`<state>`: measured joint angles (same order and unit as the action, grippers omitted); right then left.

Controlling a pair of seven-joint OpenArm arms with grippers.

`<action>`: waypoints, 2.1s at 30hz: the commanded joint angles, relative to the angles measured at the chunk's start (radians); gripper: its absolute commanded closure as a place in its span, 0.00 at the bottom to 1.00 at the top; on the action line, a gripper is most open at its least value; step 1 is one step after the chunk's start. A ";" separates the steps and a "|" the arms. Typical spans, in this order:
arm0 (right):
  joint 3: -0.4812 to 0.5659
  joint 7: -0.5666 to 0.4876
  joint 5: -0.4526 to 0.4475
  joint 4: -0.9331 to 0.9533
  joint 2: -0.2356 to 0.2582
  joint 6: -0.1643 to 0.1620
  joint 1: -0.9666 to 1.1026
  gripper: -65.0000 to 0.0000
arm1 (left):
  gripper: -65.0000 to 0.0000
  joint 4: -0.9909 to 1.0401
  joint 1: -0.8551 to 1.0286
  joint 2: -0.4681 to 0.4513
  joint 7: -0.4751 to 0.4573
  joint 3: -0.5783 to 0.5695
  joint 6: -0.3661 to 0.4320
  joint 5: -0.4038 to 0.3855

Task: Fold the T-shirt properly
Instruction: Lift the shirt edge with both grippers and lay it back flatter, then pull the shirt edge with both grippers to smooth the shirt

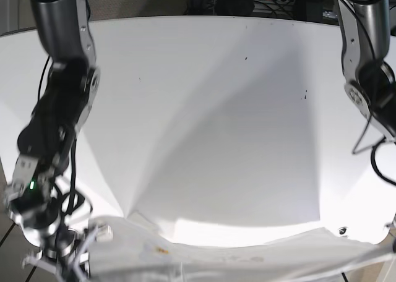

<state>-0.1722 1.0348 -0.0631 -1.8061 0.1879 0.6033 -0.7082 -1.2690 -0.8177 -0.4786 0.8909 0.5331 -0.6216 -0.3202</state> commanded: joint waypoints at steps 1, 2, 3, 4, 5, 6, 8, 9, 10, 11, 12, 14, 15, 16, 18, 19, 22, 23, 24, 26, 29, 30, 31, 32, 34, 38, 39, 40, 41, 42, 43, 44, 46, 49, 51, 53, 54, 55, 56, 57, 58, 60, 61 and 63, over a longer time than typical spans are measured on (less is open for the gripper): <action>-0.043 -0.023 -0.004 -0.094 0.003 -0.006 0.143 0.97 | 1.00 -0.077 0.140 -0.021 -0.029 0.063 0.003 -0.072; -0.068 -0.031 -0.004 -0.114 0.000 -0.004 0.255 0.97 | 1.00 -0.088 0.246 -0.021 -0.031 0.092 0.003 -0.109; -0.082 -0.041 -0.004 -0.126 -0.008 -0.004 0.324 0.97 | 1.00 -0.090 0.312 -0.021 -0.031 0.107 0.003 -0.135; -0.097 -0.061 -0.013 -0.140 -0.029 -0.004 0.396 0.97 | 1.00 -0.090 0.380 -0.021 -0.032 0.123 0.003 -0.164; -0.119 -0.081 -0.030 -0.157 -0.044 -0.004 0.470 0.97 | 1.00 -0.091 0.446 -0.021 -0.032 0.143 0.003 -0.195; -0.137 -0.095 -0.047 -0.169 -0.049 -0.004 0.542 0.97 | 1.00 -0.091 0.515 -0.019 -0.034 0.166 0.003 -0.224; -0.158 -0.113 -0.070 -0.171 -0.054 -0.004 0.648 0.97 | 1.00 -0.093 0.621 -0.010 -0.049 0.183 0.003 -0.273; -0.168 -0.121 -0.082 -0.171 -0.054 -0.004 0.706 0.97 | 1.00 -0.107 0.667 0.004 -0.068 0.186 0.003 -0.290; -0.177 -0.132 -0.105 -0.171 -0.060 -0.004 0.758 0.97 | 1.00 -0.131 0.711 0.013 -0.091 0.190 0.004 -0.296; -0.191 -0.147 -0.128 -0.171 -0.066 -0.004 0.804 0.97 | 1.00 -0.154 0.760 0.016 -0.108 0.201 0.004 -0.296; -0.200 -0.158 -0.142 -0.171 -0.070 -0.004 0.842 0.97 | 1.00 -0.169 0.802 0.016 -0.115 0.212 0.004 -0.297; -0.208 -0.167 -0.169 -0.171 -0.074 -0.004 0.924 0.97 | 1.00 -0.203 0.864 0.041 -0.117 0.230 0.004 -0.299; -0.208 -0.169 -0.182 -0.172 -0.074 -0.004 0.956 0.97 | 1.00 -0.223 0.886 0.053 -0.114 0.250 0.003 -0.299; -0.209 -0.169 -0.198 -0.176 -0.074 -0.004 0.988 0.97 | 1.00 -0.248 0.918 0.060 -0.114 0.272 0.003 -0.299; -0.232 -0.169 -0.238 -0.177 -0.074 -0.004 1.042 0.97 | 1.00 -0.297 0.989 0.073 -0.114 0.299 0.003 -0.299; -0.247 -0.169 -0.260 -0.179 -0.074 -0.004 1.057 0.97 | 1.00 -0.314 1.010 0.080 -0.114 0.307 0.003 -0.299; -0.264 -0.170 -0.294 -0.180 -0.074 -0.004 1.099 0.97 | 1.00 -0.343 1.056 0.088 -0.114 0.313 0.003 -0.299; -0.264 -0.170 -0.291 -0.180 -0.074 -0.004 1.102 0.97 | 1.00 -0.343 1.059 0.091 -0.114 0.324 0.003 -0.299; -0.264 -0.170 -0.291 -0.180 -0.070 -0.004 1.103 0.97 | 1.00 -0.338 1.059 0.096 -0.114 0.328 0.003 -0.299; -0.264 -0.170 -0.287 -0.179 -0.069 -0.004 1.100 0.97 | 1.00 -0.337 1.056 0.097 -0.114 0.327 0.003 -0.297; -0.264 -0.172 -0.281 -0.174 -0.069 -0.007 1.065 0.97 | 1.00 -0.334 0.989 0.094 -0.114 0.292 0.003 -0.291; -0.264 -0.172 -0.281 -0.159 -0.069 -0.012 1.050 0.97 | 1.00 -0.306 0.950 0.094 -0.114 0.269 0.003 -0.274; -0.264 -0.172 -0.281 -0.145 -0.069 -0.013 1.037 0.97 | 1.00 -0.281 0.929 0.094 -0.114 0.259 0.003 -0.251; -0.264 -0.172 -0.280 -0.131 -0.069 -0.013 1.020 0.97 | 1.00 -0.255 0.900 0.094 -0.115 0.252 0.003 -0.227; -0.264 -0.172 -0.278 -0.073 -0.067 -0.013 0.984 0.97 | 1.00 -0.182 0.811 0.094 -0.115 0.229 0.003 -0.159; -0.264 -0.176 -0.278 -0.014 -0.066 -0.013 0.948 0.97 | 0.99 -0.054 0.687 0.083 -0.120 0.201 -0.077 -0.029; -0.264 -0.185 -0.278 -0.010 -0.066 -0.015 0.939 0.97 | 0.99 -0.004 0.637 0.083 -0.120 0.201 -0.077 0.029; -0.264 -0.185 -0.278 -0.010 -0.066 -0.015 0.938 0.97 | 0.99 0.041 0.591 0.083 -0.120 0.201 -0.077 0.080; -0.264 -0.185 -0.278 -0.010 -0.066 -0.015 0.938 0.97 | 0.99 0.065 0.564 0.083 -0.121 0.201 -0.077 0.109; -0.264 -0.185 -0.278 -0.010 -0.066 -0.015 0.939 0.97 | 0.99 0.091 0.536 0.083 -0.131 0.201 -0.077 0.138; -0.264 -0.185 -0.278 -0.010 -0.066 -0.015 0.941 0.97 | 0.98 0.108 0.521 0.083 -0.141 0.198 -0.077 0.157; -0.264 -0.185 -0.278 -0.010 -0.066 -0.015 0.941 0.97 | 0.94 0.125 0.509 0.083 -0.152 0.186 -0.077 0.171; -0.264 -0.185 -0.278 -0.010 -0.066 -0.015 0.942 0.97 | 0.73 0.153 0.486 0.080 -0.178 0.152 -0.077 0.181; -0.264 -0.187 -0.278 -0.010 -0.066 -0.015 0.950 0.97 | 0.32 0.151 0.475 0.080 -0.184 0.135 -0.077 0.180; -0.264 -0.199 -0.278 -0.010 -0.066 -0.015 0.954 0.97 | 0.24 0.156 0.450 0.080 -0.192 0.134 -0.077 0.178; -0.264 -0.202 -0.278 -0.010 -0.066 -0.015 0.958 0.97 | 0.24 0.154 0.429 0.080 -0.195 0.134 -0.077 0.177; -0.264 -0.202 -0.278 -0.011 -0.066 -0.015 0.958 0.97 | 0.24 0.150 0.424 0.080 -0.195 0.135 -0.077 0.177; -0.264 -0.202 -0.278 -0.014 -0.066 -0.015 0.958 0.96 | 0.24 0.147 0.426 0.080 -0.195 0.135 -0.077 0.175; -0.264 -0.204 -0.278 -0.016 -0.066 -0.015 0.958 0.94 | 0.24 0.139 0.430 0.077 -0.195 0.135 -0.077 0.175; -0.264 -0.205 -0.278 -0.017 -0.066 -0.015 0.958 0.89 | 0.24 0.122 0.435 0.070 -0.195 0.135 -0.077 0.175; -0.264 -0.205 -0.278 -0.017 -0.066 -0.015 0.958 0.76 | 0.24 0.097 0.461 0.065 -0.194 0.137 -0.077 0.175; -0.266 -0.207 -0.278 -0.034 -0.066 -0.015 0.958 0.53 | 0.24 0.056 0.533 0.065 -0.195 0.138 -0.077 0.174; -0.270 -0.207 -0.278 -0.050 -0.066 -0.015 0.959 0.41 | 0.24 0.030 0.561 0.065 -0.197 0.141 -0.077 0.169; -0.316 -0.207 -0.278 -0.082 -0.072 -0.015 0.968 0.23 | 0.24 -0.016 0.614 0.067 -0.197 0.141 -0.077 0.132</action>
<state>-0.4896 0.8455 -0.3344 -1.8664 0.1055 0.5873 0.2626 -1.2583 -0.1722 -0.3866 0.7185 0.6731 -0.6971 -0.1669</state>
